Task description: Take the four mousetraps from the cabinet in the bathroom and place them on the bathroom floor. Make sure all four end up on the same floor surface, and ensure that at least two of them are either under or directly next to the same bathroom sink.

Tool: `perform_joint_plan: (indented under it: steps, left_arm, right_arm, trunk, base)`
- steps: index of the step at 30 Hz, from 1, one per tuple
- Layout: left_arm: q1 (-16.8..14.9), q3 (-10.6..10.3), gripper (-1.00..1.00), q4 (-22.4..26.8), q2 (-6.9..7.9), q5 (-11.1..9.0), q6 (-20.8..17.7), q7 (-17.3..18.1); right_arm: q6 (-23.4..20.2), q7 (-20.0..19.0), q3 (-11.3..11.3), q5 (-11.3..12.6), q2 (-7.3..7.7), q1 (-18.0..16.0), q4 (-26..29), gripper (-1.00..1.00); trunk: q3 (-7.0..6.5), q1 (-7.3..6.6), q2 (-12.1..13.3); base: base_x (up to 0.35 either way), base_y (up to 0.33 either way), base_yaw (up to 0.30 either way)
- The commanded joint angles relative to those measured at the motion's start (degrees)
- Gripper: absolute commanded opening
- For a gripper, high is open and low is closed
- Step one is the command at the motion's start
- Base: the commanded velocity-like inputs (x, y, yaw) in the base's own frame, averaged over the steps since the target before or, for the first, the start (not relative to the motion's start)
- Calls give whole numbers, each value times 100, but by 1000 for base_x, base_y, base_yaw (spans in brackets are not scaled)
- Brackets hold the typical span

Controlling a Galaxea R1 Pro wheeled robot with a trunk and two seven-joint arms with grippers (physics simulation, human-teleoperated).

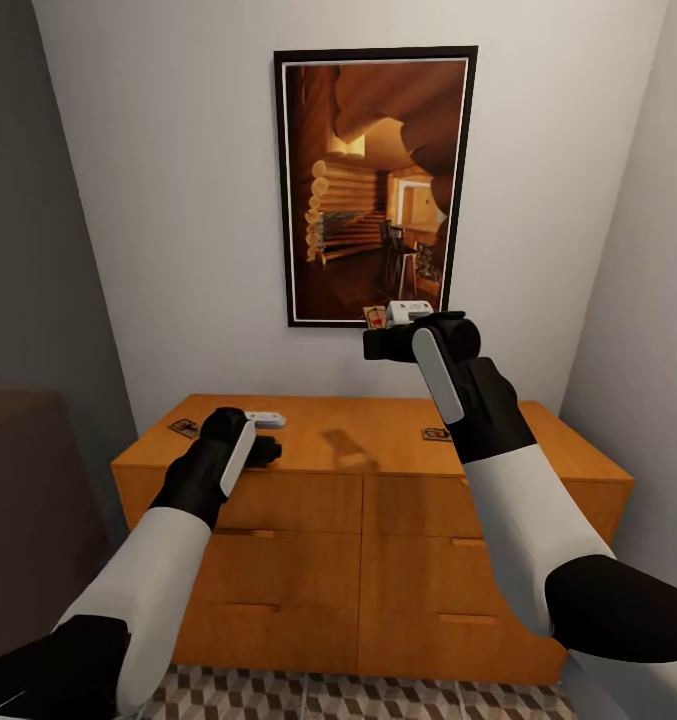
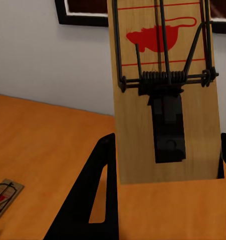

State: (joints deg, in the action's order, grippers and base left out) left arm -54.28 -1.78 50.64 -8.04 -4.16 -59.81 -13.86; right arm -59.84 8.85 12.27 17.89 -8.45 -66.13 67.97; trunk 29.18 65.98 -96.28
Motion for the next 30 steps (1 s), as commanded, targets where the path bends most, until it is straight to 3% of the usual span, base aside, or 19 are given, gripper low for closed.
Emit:
perform_joint_plan:
  steps: [1,20,30]
  left_arm:
    - [-4,-8,100,-2,5,-44,-19,-46]
    - [-469,3,100,-62,-27,-47,-19,-44]
    - [-1006,38,100,-766,-58,-103,-14,-71]
  right_arm:
    - [-16,55,4,67,1,-5,9,-100]
    - [-16,71,7,51,1,-5,33,-100]
    - [-16,107,39,6,10,28,1,-100]
  trunk:
    - [7,0,-4]
    - [7,0,-4]
    - [7,0,-4]
  base:
    - [0,0,0]
    - [0,0,0]
    - [0,0,0]
